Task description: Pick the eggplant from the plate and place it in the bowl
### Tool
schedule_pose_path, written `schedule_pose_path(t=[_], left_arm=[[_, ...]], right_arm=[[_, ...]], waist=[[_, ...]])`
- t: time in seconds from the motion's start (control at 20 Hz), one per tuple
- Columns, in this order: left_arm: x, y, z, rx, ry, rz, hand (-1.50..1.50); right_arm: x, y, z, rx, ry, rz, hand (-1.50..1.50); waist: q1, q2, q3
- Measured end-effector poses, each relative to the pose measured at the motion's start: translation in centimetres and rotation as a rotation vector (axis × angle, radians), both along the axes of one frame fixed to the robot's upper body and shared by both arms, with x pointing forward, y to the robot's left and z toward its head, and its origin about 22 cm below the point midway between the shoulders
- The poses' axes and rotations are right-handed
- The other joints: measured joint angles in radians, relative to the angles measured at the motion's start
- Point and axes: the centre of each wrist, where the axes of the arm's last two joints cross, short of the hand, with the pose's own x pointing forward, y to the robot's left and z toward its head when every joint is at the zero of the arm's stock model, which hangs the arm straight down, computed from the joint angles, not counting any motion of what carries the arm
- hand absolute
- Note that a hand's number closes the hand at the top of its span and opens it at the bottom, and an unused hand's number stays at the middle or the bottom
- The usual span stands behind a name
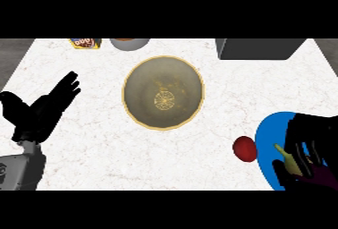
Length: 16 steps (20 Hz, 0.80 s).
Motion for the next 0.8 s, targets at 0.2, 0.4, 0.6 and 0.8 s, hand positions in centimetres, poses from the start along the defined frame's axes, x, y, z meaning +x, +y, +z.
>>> schedule_pose_path(t=[0.2, 0.4, 0.6, 0.8], left_arm=[[-0.1, -0.4, -0.5, -0.004, 0.003, -0.007, 0.0], [0.3, -1.1, 0.0, 0.0, 0.004, -0.007, 0.0], [0.3, -1.1, -0.1, -0.001, 0.004, -0.01, 0.0], [0.5, -1.4, 0.3, -0.007, 0.001, -0.016, 0.0]], right_arm=[[0.6, 2.3, 1.9, 0.129, -0.043, 0.082, 1.5], [1.3, 5.1, 3.6, 0.195, -0.074, 0.144, 1.5], [3.0, 7.8, 5.3, 0.203, -0.097, 0.158, 1.5], [5.1, 11.0, 6.5, 0.196, -0.107, 0.148, 1.5]], waist=[[0.003, 0.0, 0.0], [0.003, 0.0, 0.0], [0.006, 0.001, 0.001], [0.01, 0.002, 0.001]])
